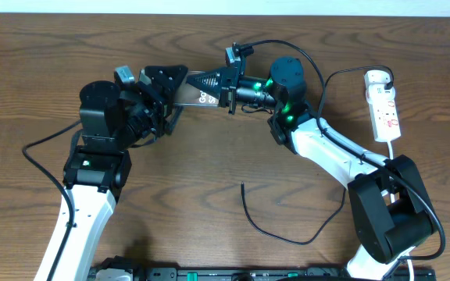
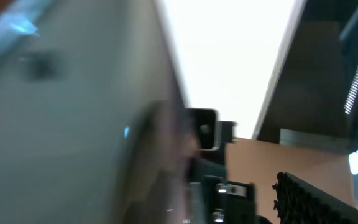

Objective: Plug charger to phone and switch on socket

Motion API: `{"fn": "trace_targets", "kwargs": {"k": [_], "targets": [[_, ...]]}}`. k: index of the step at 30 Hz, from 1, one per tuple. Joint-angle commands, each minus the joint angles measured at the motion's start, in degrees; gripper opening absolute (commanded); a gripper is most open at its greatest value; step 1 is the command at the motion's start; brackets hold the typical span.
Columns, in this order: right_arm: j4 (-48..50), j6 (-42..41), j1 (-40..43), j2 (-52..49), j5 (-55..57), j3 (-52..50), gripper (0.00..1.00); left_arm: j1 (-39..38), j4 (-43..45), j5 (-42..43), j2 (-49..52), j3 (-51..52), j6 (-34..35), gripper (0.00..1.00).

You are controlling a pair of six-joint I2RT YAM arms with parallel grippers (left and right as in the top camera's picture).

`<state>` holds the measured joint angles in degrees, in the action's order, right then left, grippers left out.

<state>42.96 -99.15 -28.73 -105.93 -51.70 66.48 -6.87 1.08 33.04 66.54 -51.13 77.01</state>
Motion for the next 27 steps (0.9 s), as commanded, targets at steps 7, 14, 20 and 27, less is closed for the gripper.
{"fn": "trace_targets", "kwargs": {"k": [7, 14, 20, 27], "targets": [[3.1, -5.0, -1.6, 0.4, -2.0, 1.2, 0.01, 0.1, 4.9, -0.7, 0.1, -0.4, -3.1, 0.99], [7.9, -8.9, -3.4, 0.4, 0.0, 1.2, 0.01, 0.1, 5.1, -0.7, 0.4, -0.4, -3.1, 0.99], [7.8, -9.2, -4.9, 0.4, 0.6, 1.2, 0.01, 0.1, 5.5, -0.7, 0.4, -0.4, -3.1, 0.93], [7.8, -10.6, -5.7, 0.4, 1.6, 1.2, 0.01, 0.1, 5.5, -1.2, 0.5, -0.4, -4.4, 0.83]]}}
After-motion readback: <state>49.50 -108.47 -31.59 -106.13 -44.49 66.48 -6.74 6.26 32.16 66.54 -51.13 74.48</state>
